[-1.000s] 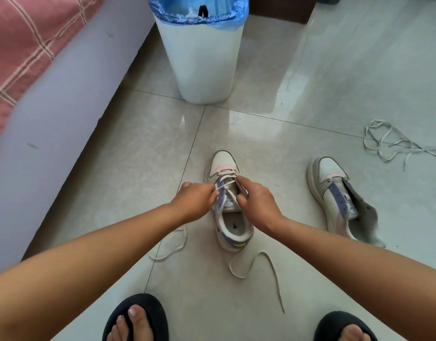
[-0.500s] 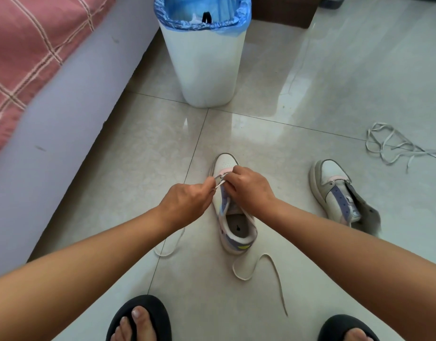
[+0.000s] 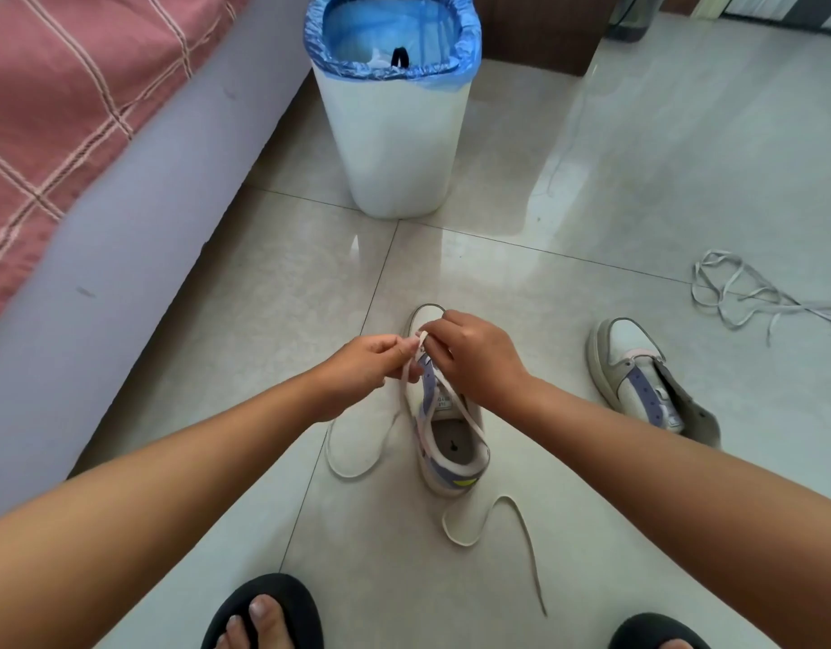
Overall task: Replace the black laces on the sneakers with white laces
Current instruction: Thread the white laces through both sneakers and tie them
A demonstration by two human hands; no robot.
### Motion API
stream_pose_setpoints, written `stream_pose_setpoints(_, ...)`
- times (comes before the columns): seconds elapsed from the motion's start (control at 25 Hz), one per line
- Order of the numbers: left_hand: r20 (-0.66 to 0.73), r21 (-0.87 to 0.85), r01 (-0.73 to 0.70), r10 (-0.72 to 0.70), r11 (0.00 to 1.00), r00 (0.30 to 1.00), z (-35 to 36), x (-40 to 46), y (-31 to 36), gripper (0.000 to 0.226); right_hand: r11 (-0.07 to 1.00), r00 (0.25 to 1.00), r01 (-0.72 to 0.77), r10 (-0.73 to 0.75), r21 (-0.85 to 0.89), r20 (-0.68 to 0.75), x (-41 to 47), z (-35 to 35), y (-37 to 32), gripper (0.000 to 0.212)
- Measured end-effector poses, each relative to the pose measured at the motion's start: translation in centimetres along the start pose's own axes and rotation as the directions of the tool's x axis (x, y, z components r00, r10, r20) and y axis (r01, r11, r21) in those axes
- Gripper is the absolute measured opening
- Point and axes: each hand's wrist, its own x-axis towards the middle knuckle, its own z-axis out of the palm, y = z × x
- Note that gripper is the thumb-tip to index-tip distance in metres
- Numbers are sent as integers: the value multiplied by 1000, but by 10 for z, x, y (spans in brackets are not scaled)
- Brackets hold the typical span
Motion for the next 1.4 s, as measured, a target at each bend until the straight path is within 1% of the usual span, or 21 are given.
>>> stream_pose_setpoints(0.08, 24, -141, -23, 26, 990, 999, -8, -2, 4, 31, 963, 953, -255, 234, 88, 194, 2, -4, -1, 29)
stream_pose_setpoints(0.12, 55, -190, -20, 31, 982, 998, -13, -4, 6, 31, 935, 918, -332, 291, 121, 270, 3, -6, -2, 27)
stream_pose_setpoints(0.2, 110, -154, -7, 24, 988, 994, -19, -9, 14, 32, 872, 866, -451, 376, 191, 328, 5, -10, -3, 27)
stream_pose_setpoints(0.24, 125, -119, -3, 18, 993, 992, -22, -11, 16, 30, 814, 831, -529, 440, 239, 339, 7, -12, -2, 26)
stream_pose_setpoints(0.28, 132, -99, 0, 13, 995, 991, -26, -13, 16, 28, 723, 780, -620, 524, 305, 343, 11, -13, -1, 26)
stream_pose_setpoints(0.36, 140, -99, 36, -22, 994, 990, -37, -15, 14, 26, 444, 613, -775, 702, 450, 363, 18, -13, 7, 24)
stream_pose_setpoints(0.44, 174, -121, 100, -78, 988, 982, -55, -19, 1, 36, 137, 409, -827, 812, 546, 416, 21, -15, 20, 21)
stream_pose_setpoints(0.52, 177, -145, 177, -151, 973, 973, -72, -22, -18, 48, -81, 253, -815, 842, 574, 477, 19, -18, 34, 20)
stream_pose_setpoints(0.6, 135, -91, 261, -248, 961, 959, -85, -25, -38, 32, -216, 148, -795, 837, 567, 527, 14, -18, 44, 20)
stream_pose_setpoints(0.64, 94, -42, 306, -301, 951, 949, -92, -27, -48, 26, -260, 114, -787, 830, 560, 546, 11, -16, 47, 20)
stream_pose_setpoints(0.76, -33, 79, 414, -413, 907, 910, -116, -31, -76, 28, -324, 73, -767, 813, 554, 578, 9, -12, 53, 22)
stream_pose_setpoints(0.88, -133, 123, 514, -499, 849, 856, -137, -40, -99, 27, -344, 68, -749, 811, 567, 582, 12, -11, 56, 22)
stream_pose_setpoints(0.96, -180, 172, 555, -528, 814, 830, -145, -46, -108, 26, -290, 121, -761, 815, 581, 566, 15, -13, 53, 21)
stream_pose_setpoints(1.0, -191, 213, 559, -527, 801, 828, -146, -47, -109, 25, -213, 186, -783, 816, 584, 547, 17, -14, 49, 20)
stream_pose_setpoints(1.08, -140, 309, 525, -508, 793, 850, -141, -47, -104, 23, 39, 393, -815, 770, 579, 502, 25, -17, 35, 16)
stream_pose_setpoints(1.16, 28, 308, 450, -481, 838, 877, -126, -42, -89, 22, 349, 626, -762, 613, 545, 482, 34, -20, 14, 12)
stream_pose_setpoints(1.2, 128, 280, 411, -458, 868, 880, -115, -39, -80, 21, 495, 714, -700, 493, 514, 497, 37, -19, 4, 12)
stream_pose_setpoints(1.24, 216, 256, 376, -432, 890, 876, -103, -35, -70, 20, 610, 762, -630, 369, 480, 532, 40, -18, -5, 13)
stream_pose_setpoints(1.28, 287, 238, 346, -407, 907, 867, -91, -31, -60, 18, 678, 772, -578, 271, 455, 575, 42, -17, -12, 17)
stream_pose_setpoints(1.32, 338, 209, 325, -380, 922, 861, -78, -27, -51, 16, 695, 762, -561, 220, 450, 609, 42, -16, -15, 22)
stream_pose_setpoints(1.4, 344, 61, 305, -307, 950, 888, -55, -16, -38, 14, 657, 762, -594, 276, 463, 586, 43, -20, -10, 26)
